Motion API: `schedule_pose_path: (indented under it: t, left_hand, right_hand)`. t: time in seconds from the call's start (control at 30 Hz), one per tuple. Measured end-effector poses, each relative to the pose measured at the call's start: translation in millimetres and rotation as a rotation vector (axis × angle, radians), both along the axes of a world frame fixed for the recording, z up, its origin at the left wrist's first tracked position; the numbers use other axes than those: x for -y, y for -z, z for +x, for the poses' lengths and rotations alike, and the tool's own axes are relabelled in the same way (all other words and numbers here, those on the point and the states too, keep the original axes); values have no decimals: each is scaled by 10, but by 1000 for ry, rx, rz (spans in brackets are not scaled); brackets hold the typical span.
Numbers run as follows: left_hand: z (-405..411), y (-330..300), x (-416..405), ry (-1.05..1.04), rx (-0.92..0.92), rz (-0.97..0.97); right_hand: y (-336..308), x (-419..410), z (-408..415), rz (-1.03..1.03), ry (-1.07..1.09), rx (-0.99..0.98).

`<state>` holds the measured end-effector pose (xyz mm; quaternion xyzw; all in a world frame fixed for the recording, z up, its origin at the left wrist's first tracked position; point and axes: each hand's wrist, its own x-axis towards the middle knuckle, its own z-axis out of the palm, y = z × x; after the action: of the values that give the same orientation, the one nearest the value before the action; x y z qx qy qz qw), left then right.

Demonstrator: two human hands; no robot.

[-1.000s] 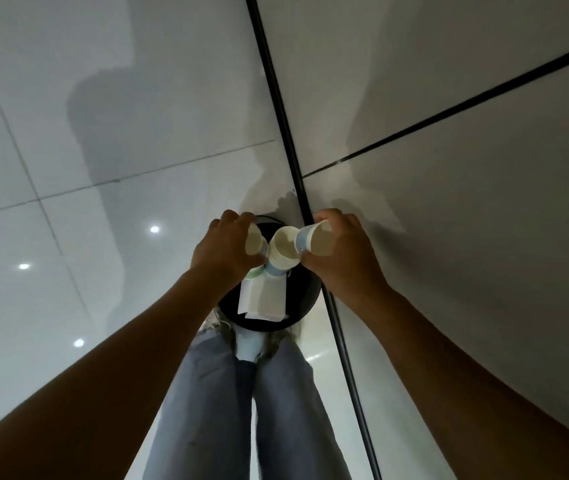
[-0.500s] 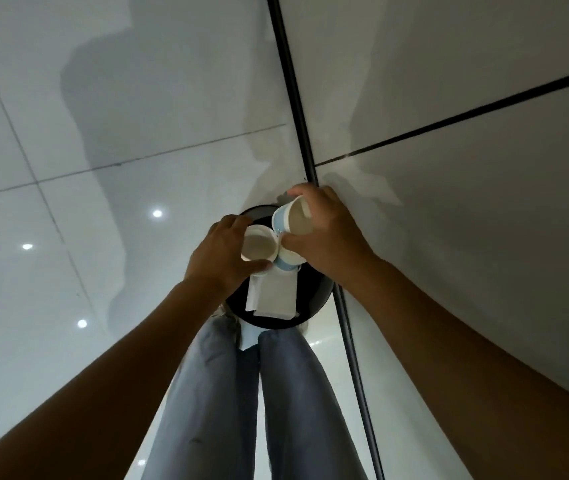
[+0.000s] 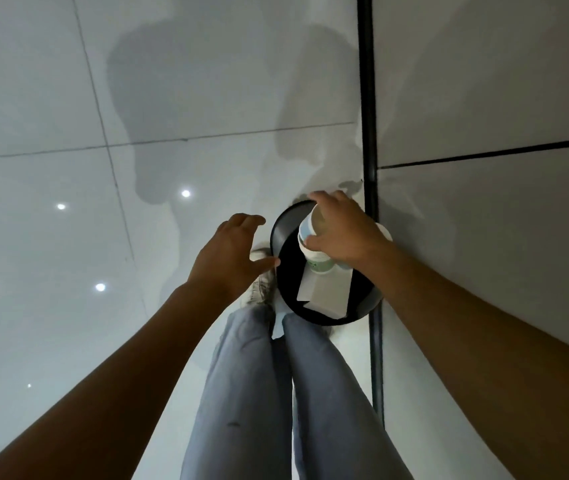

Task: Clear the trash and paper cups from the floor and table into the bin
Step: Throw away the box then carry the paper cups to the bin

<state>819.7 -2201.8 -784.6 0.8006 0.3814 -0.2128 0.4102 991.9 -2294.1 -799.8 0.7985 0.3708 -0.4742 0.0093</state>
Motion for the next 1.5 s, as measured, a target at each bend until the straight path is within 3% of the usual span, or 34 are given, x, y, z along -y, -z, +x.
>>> schedule_pose_path:
  t: [0.37,0.57,0.73,0.9,1.07,1.3,1.5]
  left_hand:
    - [22,-81,218,-40,-15,-81]
    - [41,25,250,-8,-42,-77]
    - [-16,-104,246,4,-52,-42]
    - [-148,-713,229,-15,-57,58]
    - [-398,-1786,239,-63,-55,180]
    - [-1204,-3421,620,-329,-58,424]
    - [-2494,-4413,1426,-691,-165,499]
  right_hand:
    - [100,64,29,-193,-225,-67]
    - [292,149,-73,-143,-352,81]
    - [84,209,-143,-96,-331,119]
    - [-690,90,-215,-28,-366,171]
    - [-1885,-115,-414,133,-429,197]
    - [-3544,-339,-1295,399,-703,234]
    - [-4660,-141,-2697,550,-1047,170]
